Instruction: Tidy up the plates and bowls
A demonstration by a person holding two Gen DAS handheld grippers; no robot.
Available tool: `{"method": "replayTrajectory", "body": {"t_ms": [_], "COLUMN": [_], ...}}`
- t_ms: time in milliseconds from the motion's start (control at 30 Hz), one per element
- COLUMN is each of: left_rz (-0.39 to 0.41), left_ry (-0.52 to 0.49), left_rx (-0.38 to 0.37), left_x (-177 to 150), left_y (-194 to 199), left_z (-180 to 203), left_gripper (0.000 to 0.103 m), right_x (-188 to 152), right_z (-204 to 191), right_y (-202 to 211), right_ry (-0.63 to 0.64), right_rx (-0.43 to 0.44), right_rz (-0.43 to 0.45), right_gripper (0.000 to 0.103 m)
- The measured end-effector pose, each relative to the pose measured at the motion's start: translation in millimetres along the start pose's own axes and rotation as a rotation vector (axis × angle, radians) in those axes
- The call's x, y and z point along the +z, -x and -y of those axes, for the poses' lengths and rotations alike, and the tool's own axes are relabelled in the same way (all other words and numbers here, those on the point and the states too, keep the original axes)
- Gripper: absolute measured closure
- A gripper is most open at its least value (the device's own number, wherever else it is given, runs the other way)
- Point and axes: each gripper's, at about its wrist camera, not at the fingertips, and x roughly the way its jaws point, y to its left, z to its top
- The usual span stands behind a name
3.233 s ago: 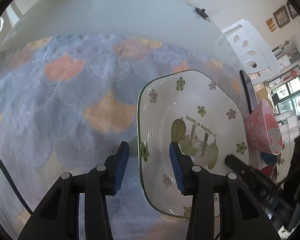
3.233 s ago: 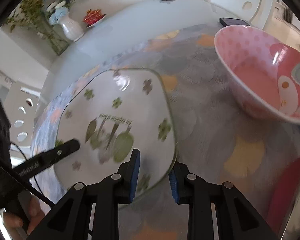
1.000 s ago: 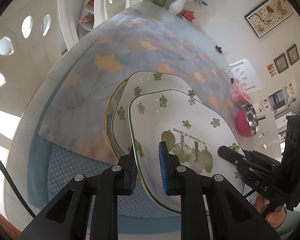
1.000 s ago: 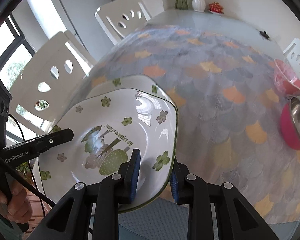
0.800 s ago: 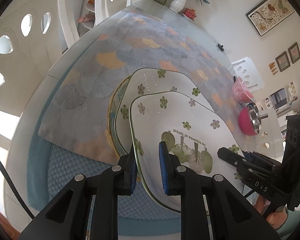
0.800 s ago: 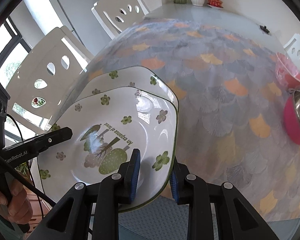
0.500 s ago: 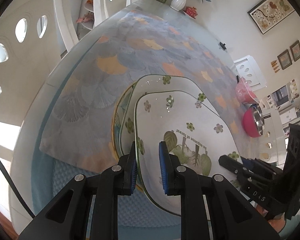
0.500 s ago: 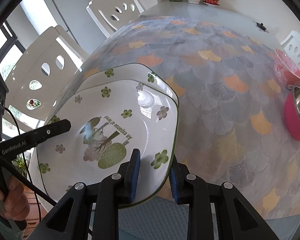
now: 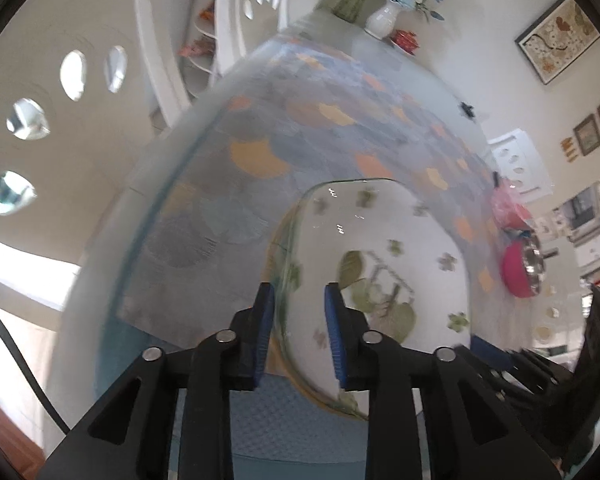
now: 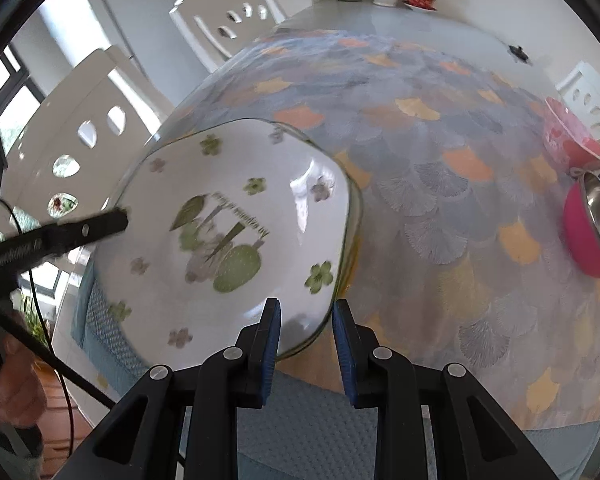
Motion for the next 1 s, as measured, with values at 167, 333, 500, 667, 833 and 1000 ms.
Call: {"method": "replayTrajectory", "body": {"t_ms": [167, 333, 500, 667, 833, 1000], "left_rz": [-0.013, -0.006, -0.016, -0.019, -0.014, 0.009], "left_ry": [0.007, 0.011, -0.007, -0.001, -0.009, -0.034], "left_rx": [0.003, -0.013, -0.016, -0.014, -0.010, -0.014], "left_x": [1.9, 0.1, 1.1, 1.1, 4.8, 13.3], "left_y": [-1.6, 1.8, 0.3, 0.1, 3.2, 13.1], "left_z": [-7.4, -6.6, -1.6, -1.3, 0.4, 6.8], "left_gripper": [0.079, 0.079, 0.079, 0.079, 0.079, 0.079], "right_x": [-4.6, 0.9, 6.9, 13.6, 20.7, 16.4], "right_z": [-5.0, 11.5, 30.7, 29.2, 19.2, 14.5], "right_y": [2.3, 6.2, 3.9, 0.4, -12.6, -15.9], "right_ry": [0.013, -0.046, -0.126, -0.122, -0.097, -0.088], "right_rx": [0.028, -0.004, -0.011, -0.015, -0.024, -0.038], "right_rz": [-0.016, -0.002, 0.006, 0.016, -0.012, 0.005], "right_gripper": [0.077, 0.077, 0.076, 0.076, 0.076, 0.076]}}
